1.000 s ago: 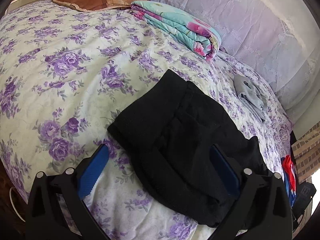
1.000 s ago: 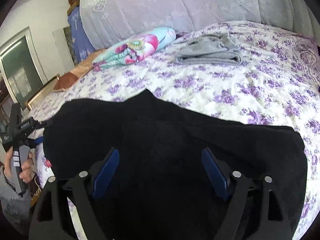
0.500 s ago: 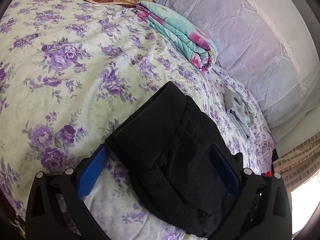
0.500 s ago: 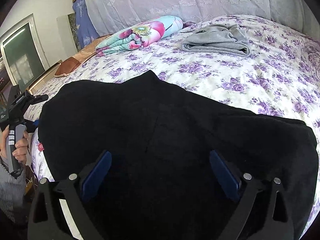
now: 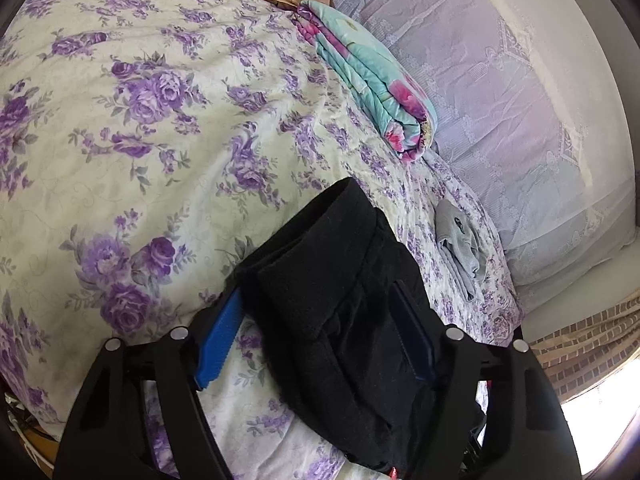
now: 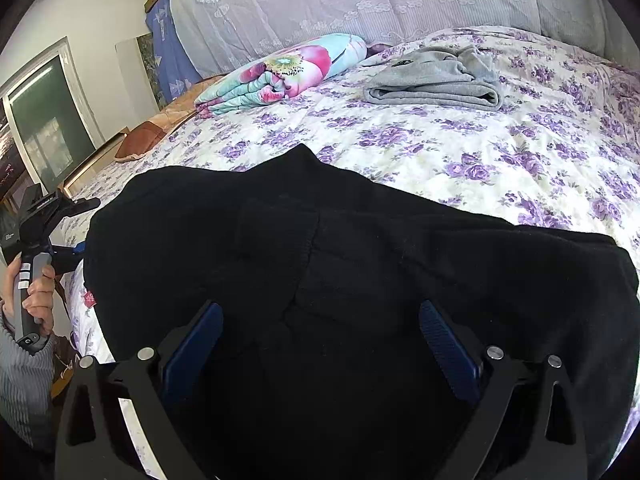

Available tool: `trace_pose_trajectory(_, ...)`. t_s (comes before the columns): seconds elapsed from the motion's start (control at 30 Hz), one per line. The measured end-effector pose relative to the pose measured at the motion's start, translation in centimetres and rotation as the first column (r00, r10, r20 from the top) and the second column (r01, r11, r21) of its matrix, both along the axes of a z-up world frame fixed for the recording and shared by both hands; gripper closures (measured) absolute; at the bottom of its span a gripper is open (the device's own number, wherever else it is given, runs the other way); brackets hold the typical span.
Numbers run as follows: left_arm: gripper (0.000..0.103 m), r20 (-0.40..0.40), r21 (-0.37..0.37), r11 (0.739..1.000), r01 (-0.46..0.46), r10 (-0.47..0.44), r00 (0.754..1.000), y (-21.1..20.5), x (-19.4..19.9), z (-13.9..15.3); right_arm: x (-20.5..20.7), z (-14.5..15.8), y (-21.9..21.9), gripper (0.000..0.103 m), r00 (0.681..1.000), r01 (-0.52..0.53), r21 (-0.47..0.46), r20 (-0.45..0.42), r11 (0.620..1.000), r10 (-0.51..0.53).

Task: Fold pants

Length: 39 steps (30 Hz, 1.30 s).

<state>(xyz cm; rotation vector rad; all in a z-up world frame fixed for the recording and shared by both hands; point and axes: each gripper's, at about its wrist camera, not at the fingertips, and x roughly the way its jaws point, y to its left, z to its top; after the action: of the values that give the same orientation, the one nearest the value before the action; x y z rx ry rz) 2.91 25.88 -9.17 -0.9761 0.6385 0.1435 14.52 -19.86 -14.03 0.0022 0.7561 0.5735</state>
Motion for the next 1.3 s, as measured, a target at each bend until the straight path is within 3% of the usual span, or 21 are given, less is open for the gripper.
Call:
trace_pose_trajectory(0.2, 0.028, -0.01, 0.039, 0.998, -0.039, 0.039, 0.999, -0.2, 0.3, -0.3, -1.6, 1.9, -1.0, 0.004, 0.995, 0.022, 0.095, 0.094, 0.995, -0.031)
trace_pose_trajectory(0.33, 0.023, -0.056, 0.178, 0.983, -0.034, 0.045, 0.997, -2.4, 1.4, 0.0, -0.8, 1.1, -0.4, 0.004, 0.998, 0.037, 0.06, 0.058, 0.998, -0.04)
trace_pose_trajectory(0.4, 0.029, -0.052, 0.194, 0.98, -0.05, 0.061, 0.997, -2.9, 1.3, 0.0, 0.0, 0.4, -0.3, 0.004, 0.999, 0.047, 0.047, -0.003, 0.998, -0.047)
trace_pose_trajectory(0.47, 0.049, -0.028, 0.161, 0.985, -0.064, 0.069, 0.997, -2.5, 0.8, 0.0, -0.1, 0.5, -0.5, 0.004, 0.999, 0.043, 0.067, -0.001, 0.997, -0.043)
trace_pose_trajectory(0.53, 0.062, 0.011, 0.108, 0.993, -0.056, 0.055, 0.998, -1.8, 0.3, 0.0, -0.1, 0.4, -0.4, 0.004, 0.999, 0.043, 0.067, -0.004, 0.997, -0.043)
trace_pose_trajectory(0.57, 0.075, 0.03, 0.092, 0.995, -0.049, 0.047, 0.998, -1.5, 0.0, 0.2, -0.1, 0.5, -0.5, 0.004, 0.999, 0.044, 0.065, -0.001, 0.997, -0.044)
trace_pose_trajectory(0.7, 0.081, 0.085, 0.133, 0.991, -0.02, 0.009, 0.996, -2.4, -0.5, 2.9, -1.2, 1.9, -1.1, 0.004, 0.993, 0.076, 0.107, 0.082, 0.991, -0.085)
trace_pose_trajectory(0.77, 0.081, 0.111, 0.197, 0.98, -0.006, -0.017, 0.994, -3.8, -0.5, 4.8, -1.1, 2.2, -0.8, 0.004, 0.992, 0.077, 0.085, 0.092, 0.993, -0.085)
trace_pose_trajectory(0.83, 0.081, 0.134, 0.251, 0.968, 0.016, -0.051, 0.99, -5.4, -0.4, 6.5, 0.1, 0.1, 1.1, 0.003, 1.0, 0.025, -0.068, -0.004, 0.997, -0.026)
trace_pose_trajectory(0.9, 0.081, 0.146, 0.301, 0.953, 0.033, -0.08, 0.986, -6.8, -0.2, 8.0, 0.2, -0.3, 1.8, 0.003, 1.0, 0.014, -0.115, 0.011, 0.993, -0.013)
trace_pose_trajectory(1.0, 0.081, 0.157, 0.359, 0.931, 0.065, -0.129, 0.979, -9.0, 0.1, 9.9, -0.3, 0.8, 0.5, 0.004, 1.0, -0.002, -0.02, 0.025, 1.0, 0.003)
trace_pose_trajectory(1.13, 0.082, 0.176, 0.446, 0.887, 0.121, -0.22, 0.96, -12.9, 0.5, 12.6, -2.4, 2.8, -4.4, 0.004, 0.994, 0.045, 0.149, 0.091, 0.988, -0.059)
trace_pose_trajectory(1.3, 0.082, 0.188, 0.546, 0.809, 0.218, -0.371, 0.909, -19.6, 1.9, 15.8, -5.0, 4.8, -12.6, 0.004, 0.965, 0.193, 0.288, 0.12, 0.938, -0.235)
